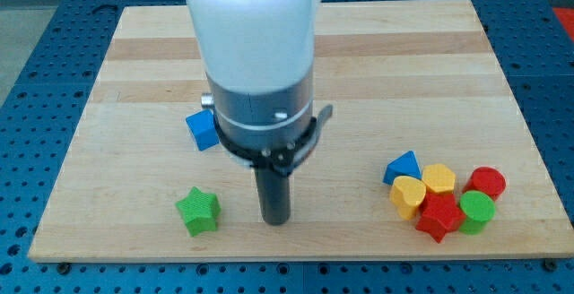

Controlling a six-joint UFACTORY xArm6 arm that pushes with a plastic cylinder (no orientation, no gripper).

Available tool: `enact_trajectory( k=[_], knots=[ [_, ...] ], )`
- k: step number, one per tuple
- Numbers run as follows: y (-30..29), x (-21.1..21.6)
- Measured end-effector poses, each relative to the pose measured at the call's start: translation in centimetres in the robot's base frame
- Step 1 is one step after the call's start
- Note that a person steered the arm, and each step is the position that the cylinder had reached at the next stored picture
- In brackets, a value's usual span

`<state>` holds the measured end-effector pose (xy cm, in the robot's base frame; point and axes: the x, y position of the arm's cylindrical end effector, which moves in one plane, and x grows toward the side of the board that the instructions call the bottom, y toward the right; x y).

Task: Slightly push the group of blocks towards the bottom right

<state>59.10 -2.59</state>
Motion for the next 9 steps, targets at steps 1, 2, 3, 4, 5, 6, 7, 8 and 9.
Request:
enact_trajectory(
  k=[1, 2, 3, 4, 5, 6, 7, 8, 9],
  knots=[
    [2.9, 1.3],
    [7.9, 1.3],
    [11.8, 1.3],
    [14.2, 1.3],
    [16.6, 1.3],
    [16.6, 1.3],
    [16.5, 1.4],
    [18.0, 1.4],
    [18.6, 1.4]
  ],
)
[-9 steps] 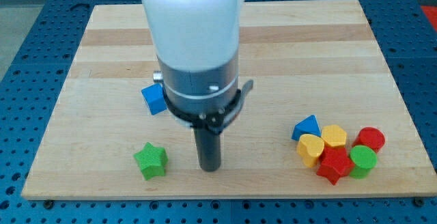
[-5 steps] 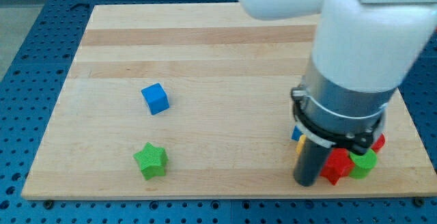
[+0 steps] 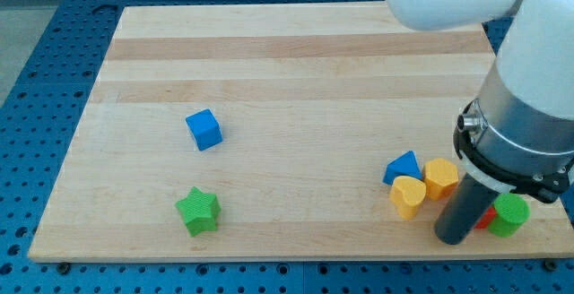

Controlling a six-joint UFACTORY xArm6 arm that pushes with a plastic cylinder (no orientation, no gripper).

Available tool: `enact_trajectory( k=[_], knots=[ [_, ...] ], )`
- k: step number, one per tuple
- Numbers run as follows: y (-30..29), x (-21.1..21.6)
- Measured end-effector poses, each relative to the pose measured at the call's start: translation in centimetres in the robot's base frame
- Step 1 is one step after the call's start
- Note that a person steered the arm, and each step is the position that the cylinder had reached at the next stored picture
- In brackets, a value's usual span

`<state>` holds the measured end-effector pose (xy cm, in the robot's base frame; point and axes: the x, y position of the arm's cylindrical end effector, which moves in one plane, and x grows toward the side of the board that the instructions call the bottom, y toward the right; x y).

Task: Slightly push the group of blocks towards the bottom right

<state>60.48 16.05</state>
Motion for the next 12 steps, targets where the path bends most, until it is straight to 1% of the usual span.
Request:
enact_trajectory(
  k=[1, 2, 3, 4, 5, 6, 8, 9, 10, 11, 12],
  knots=[
    [-2.7, 1.3],
    [-6.0, 1.4],
    [-12.1, 1.1],
    [-15.3, -1.1],
    [-15.0, -4.6],
    [-13.0, -5.2],
    [-5.9, -5.2],
    [-3.8, -5.2],
    [-4.5, -5.2],
    [-8.4, -5.1],
    [-10.4, -6.5]
  ],
)
